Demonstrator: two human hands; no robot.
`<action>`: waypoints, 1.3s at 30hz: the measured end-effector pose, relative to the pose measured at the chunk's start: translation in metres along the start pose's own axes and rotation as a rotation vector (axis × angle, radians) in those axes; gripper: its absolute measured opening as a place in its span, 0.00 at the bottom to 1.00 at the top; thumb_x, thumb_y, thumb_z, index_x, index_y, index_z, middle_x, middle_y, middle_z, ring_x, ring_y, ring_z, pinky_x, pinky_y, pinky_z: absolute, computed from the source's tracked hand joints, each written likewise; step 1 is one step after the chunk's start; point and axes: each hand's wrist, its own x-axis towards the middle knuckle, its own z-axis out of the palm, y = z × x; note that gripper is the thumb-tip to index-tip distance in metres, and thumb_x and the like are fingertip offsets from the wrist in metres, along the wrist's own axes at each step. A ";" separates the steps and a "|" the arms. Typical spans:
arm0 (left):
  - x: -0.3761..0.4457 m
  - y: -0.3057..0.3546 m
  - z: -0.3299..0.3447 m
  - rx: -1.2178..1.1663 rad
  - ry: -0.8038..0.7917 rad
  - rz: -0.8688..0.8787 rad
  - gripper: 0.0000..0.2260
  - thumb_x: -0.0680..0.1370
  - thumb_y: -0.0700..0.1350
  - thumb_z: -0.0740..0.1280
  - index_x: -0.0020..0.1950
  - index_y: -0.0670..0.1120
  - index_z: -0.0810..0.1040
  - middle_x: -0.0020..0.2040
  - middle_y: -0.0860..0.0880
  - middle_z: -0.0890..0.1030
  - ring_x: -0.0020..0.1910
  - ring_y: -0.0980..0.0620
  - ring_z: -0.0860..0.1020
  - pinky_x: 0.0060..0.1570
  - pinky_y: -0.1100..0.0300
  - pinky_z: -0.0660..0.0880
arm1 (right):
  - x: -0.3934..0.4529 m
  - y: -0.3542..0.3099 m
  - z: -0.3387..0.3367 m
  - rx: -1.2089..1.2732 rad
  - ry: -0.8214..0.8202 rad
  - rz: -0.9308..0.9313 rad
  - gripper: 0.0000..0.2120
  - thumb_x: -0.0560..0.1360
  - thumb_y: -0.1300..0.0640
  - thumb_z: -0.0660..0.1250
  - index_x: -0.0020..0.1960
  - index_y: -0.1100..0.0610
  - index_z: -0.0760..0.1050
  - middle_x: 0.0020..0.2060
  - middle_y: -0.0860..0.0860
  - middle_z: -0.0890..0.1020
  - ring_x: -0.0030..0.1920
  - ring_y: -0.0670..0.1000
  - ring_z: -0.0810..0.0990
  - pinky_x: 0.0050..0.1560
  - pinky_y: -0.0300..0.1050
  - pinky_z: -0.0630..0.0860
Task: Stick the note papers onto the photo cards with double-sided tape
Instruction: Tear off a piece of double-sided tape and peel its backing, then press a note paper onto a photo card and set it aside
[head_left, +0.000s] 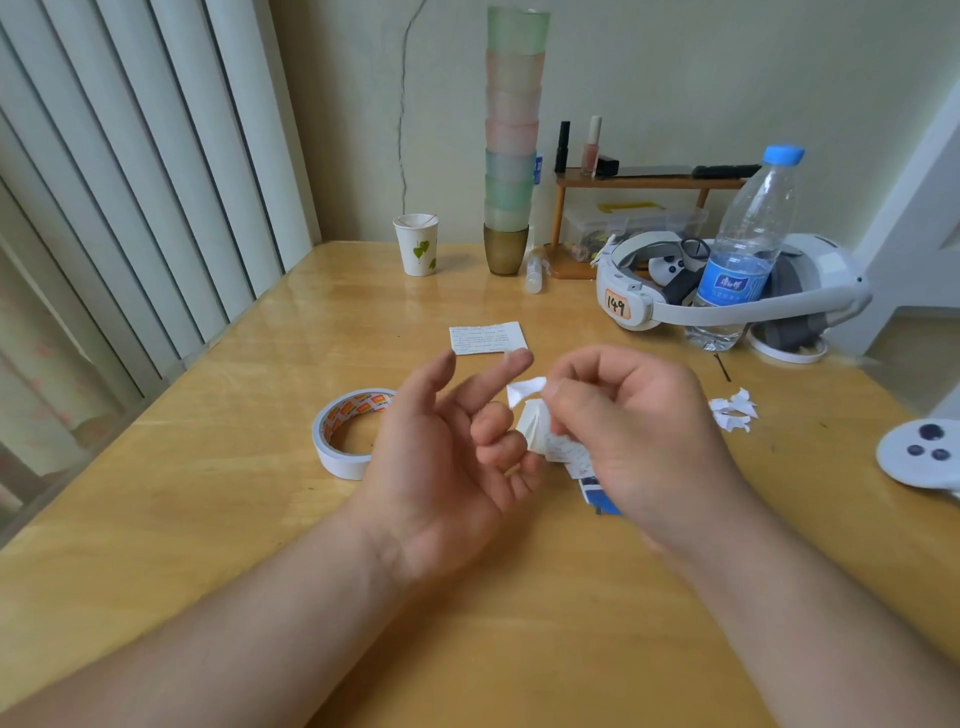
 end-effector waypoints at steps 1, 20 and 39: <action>0.001 0.001 -0.001 -0.041 -0.008 -0.026 0.25 0.82 0.59 0.59 0.64 0.43 0.85 0.29 0.52 0.61 0.27 0.53 0.60 0.42 0.55 0.70 | 0.004 0.000 -0.009 -0.202 0.023 -0.099 0.12 0.76 0.63 0.69 0.35 0.53 0.81 0.30 0.51 0.79 0.31 0.46 0.75 0.32 0.40 0.75; 0.017 -0.009 -0.004 0.449 -0.063 -0.075 0.23 0.76 0.54 0.65 0.63 0.42 0.83 0.31 0.50 0.62 0.27 0.54 0.61 0.31 0.60 0.60 | 0.055 0.075 -0.162 -1.065 0.018 0.063 0.08 0.83 0.55 0.64 0.54 0.50 0.83 0.49 0.46 0.83 0.47 0.49 0.78 0.44 0.45 0.70; 0.026 -0.008 -0.015 0.418 -0.043 -0.016 0.20 0.80 0.53 0.63 0.63 0.42 0.84 0.32 0.49 0.67 0.30 0.52 0.64 0.35 0.56 0.61 | 0.060 0.069 -0.159 -1.006 0.273 0.055 0.17 0.82 0.63 0.58 0.49 0.54 0.85 0.53 0.53 0.82 0.50 0.50 0.73 0.51 0.43 0.66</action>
